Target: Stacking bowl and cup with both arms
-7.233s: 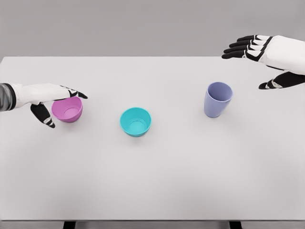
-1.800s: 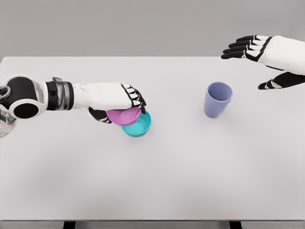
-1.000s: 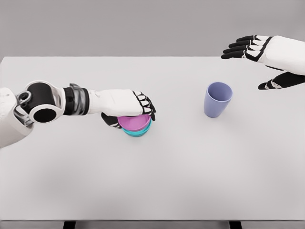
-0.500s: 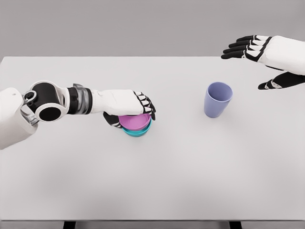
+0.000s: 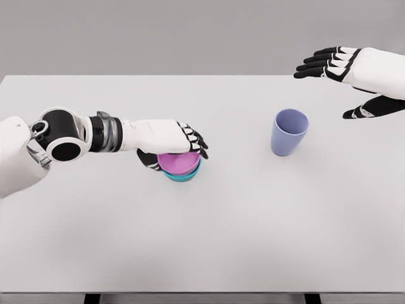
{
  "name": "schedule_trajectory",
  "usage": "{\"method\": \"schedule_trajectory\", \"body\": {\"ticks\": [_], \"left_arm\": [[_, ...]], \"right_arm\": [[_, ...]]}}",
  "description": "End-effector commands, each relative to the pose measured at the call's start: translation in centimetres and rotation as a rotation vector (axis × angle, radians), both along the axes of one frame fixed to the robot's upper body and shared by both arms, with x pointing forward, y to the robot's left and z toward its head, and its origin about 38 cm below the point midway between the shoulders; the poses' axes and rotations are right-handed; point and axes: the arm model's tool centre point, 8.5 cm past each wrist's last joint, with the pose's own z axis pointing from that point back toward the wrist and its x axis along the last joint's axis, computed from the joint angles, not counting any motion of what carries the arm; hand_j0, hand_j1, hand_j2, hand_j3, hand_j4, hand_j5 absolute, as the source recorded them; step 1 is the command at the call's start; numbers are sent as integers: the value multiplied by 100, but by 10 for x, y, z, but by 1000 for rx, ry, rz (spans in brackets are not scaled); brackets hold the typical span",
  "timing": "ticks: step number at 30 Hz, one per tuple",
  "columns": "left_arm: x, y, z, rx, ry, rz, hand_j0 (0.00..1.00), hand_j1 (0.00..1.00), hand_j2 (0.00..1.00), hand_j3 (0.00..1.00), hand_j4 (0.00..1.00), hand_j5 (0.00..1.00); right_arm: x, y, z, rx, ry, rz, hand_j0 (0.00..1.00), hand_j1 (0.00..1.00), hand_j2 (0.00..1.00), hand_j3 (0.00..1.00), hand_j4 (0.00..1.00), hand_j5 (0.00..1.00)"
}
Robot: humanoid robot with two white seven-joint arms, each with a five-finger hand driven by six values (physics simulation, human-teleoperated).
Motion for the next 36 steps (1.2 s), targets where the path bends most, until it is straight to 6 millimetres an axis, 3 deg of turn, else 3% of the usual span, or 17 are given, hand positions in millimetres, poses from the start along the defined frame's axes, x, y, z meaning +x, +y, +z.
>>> {"method": "schedule_trajectory", "body": {"ticks": [1,10,15,19,21,24,25,27,33,36], "left_arm": [[0,0,0,-1,2,2,99,99,99,99,99,99],[-1,0,4,-5,-4,-6,100,100,100,100,100,100],[-11,14,28,-36,-37,-106,100,100,100,100,100,100],[-22,39,78,-153,-66,-224,100,100,100,100,100,100],[-24,62,109,-273,-50,-208,100,100,100,100,100,100],[-30,102,131,-408,46,-131,100,100,100,100,100,100],[-31,112,133,-428,71,-104,100,100,100,100,100,100],[-36,130,115,-495,179,-49,100,100,100,100,100,100],[-19,195,68,-656,355,212,100,100,100,100,100,100],[-18,206,62,-664,369,252,100,100,100,100,100,100]], "right_arm": [[0,0,1,6,3,-1,100,100,100,100,100,100],[0,0,1,6,3,-1,100,100,100,100,100,100],[0,0,1,6,3,-1,100,100,100,100,100,100],[0,0,1,6,3,-1,100,100,100,100,100,100],[0,-1,1,7,2,-3,100,100,100,100,100,100],[0,0,1,6,3,-1,100,100,100,100,100,100],[0,0,1,6,3,-1,100,100,100,100,100,100],[0,-2,2,3,2,-6,100,100,100,100,100,100],[-3,-8,-6,-19,29,-20,100,100,100,100,100,100],[-6,-5,-2,-18,12,-10,100,100,100,100,100,100]]}}
